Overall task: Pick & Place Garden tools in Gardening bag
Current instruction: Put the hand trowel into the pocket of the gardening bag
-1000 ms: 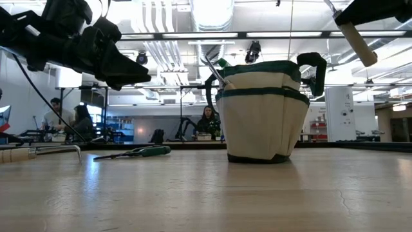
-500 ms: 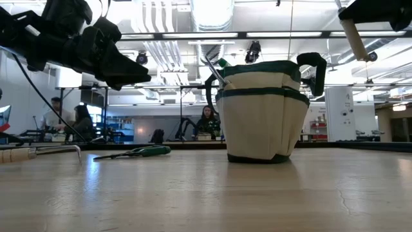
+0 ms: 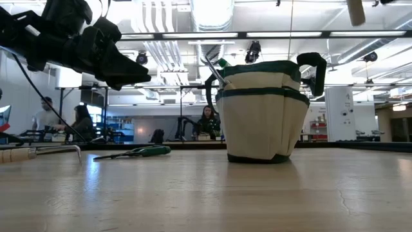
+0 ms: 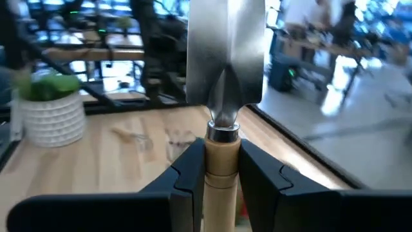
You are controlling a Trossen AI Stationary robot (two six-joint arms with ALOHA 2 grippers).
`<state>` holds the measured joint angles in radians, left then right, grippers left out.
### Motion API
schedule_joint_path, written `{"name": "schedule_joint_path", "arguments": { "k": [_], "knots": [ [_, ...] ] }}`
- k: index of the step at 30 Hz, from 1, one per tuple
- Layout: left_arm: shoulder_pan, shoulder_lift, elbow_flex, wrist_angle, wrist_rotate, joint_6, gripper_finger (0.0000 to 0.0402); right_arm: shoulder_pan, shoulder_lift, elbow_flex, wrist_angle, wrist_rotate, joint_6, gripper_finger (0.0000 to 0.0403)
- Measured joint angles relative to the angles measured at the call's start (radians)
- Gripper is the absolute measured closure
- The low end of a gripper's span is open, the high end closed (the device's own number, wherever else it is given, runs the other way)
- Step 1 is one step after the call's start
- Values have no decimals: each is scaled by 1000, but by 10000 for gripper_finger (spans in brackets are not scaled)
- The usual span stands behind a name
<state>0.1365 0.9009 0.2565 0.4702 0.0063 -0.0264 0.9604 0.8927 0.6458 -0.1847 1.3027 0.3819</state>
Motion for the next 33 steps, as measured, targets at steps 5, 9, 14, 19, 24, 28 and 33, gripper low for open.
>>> {"name": "schedule_joint_path", "arguments": {
  "k": [5, 9, 14, 19, 24, 28, 33],
  "knots": [
    [0, 0, 0, 0, 0, 0, 195, -42, -30, -12, 179, -125, -242, 333],
    [0, 0, 0, 0, 0, 0, 195, -128, -51, -12, 192, -255, -286, 333],
    [0, 0, 0, 0, 0, 0, 195, -279, -61, -14, 228, -472, -339, 333],
    [0, 0, 0, 0, 0, 0, 195, -442, -62, -32, 324, -730, -421, 333],
    [0, 0, 0, 0, 0, 0, 195, -555, -90, -106, 438, -915, -442, 333],
    [0, 0, 0, 0, 0, 0, 195, -578, -135, -219, 553, -968, -430, 333],
    [0, 0, 0, 0, 0, 0, 195, -575, -197, -358, 714, -969, -411, 333]
  ]
}}
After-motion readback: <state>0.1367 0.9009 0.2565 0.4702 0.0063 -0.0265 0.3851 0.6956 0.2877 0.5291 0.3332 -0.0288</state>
